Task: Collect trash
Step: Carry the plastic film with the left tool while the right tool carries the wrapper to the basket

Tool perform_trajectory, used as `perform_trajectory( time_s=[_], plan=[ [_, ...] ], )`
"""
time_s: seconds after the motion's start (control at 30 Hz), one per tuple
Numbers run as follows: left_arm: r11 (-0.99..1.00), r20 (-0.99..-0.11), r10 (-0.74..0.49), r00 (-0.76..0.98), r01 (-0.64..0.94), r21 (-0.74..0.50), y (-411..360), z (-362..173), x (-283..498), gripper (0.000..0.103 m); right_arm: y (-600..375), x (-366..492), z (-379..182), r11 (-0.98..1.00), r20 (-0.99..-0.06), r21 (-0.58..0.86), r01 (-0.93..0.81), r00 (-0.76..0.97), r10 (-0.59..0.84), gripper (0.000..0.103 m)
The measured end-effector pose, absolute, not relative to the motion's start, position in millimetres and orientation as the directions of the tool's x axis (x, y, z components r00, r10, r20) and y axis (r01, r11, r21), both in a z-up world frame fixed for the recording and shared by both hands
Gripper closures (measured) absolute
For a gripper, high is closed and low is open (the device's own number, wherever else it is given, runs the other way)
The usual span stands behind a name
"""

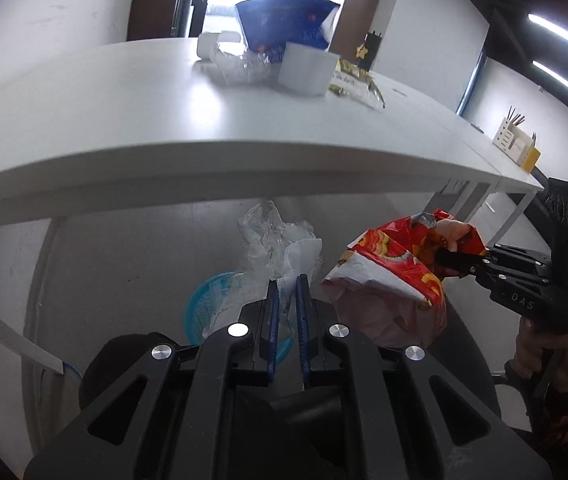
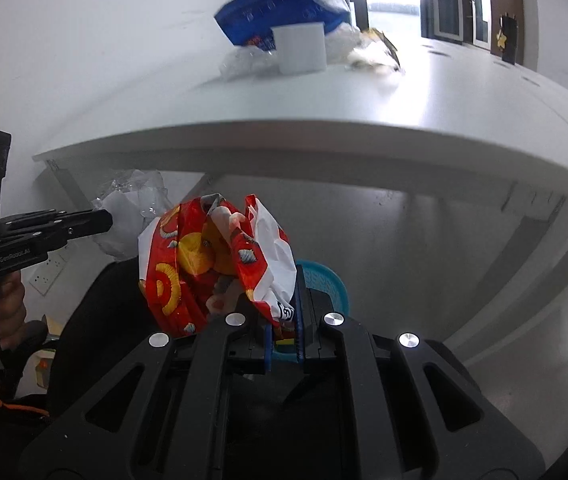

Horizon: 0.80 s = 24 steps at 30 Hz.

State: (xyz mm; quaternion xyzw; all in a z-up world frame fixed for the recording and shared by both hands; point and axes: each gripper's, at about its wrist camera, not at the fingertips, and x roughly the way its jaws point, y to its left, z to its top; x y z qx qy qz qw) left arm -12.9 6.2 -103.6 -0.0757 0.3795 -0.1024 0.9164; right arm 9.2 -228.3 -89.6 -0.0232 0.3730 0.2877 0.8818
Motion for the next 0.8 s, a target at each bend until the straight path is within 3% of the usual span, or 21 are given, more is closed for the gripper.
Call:
perform_trajectory(
  time_s=[0.33, 0.5, 0.8],
  plan=[
    [0.97, -0.74, -0.23, 0.632, 0.091, -0.224, 12, -157, 8, 0.096, -209, 30, -139, 0.859, -0.753, 0.146, -0.491, 0.508, 0.418, 0.096],
    [0.965, -0.786, -0.213, 0.58, 0.0, -0.262, 22, -178, 24, 0.096, -204, 48, -161, 0.877, -0.789, 0.154, -0.455, 0.477, 0.387, 0.096],
    [0.962, -0.815, -0.216, 0.538, -0.025, -0.271, 5, -203, 39, 0.096, -189, 62, -185, 0.889, -0.815, 0.158, -0.429, 0.451, 0.363, 0.096]
  ],
)
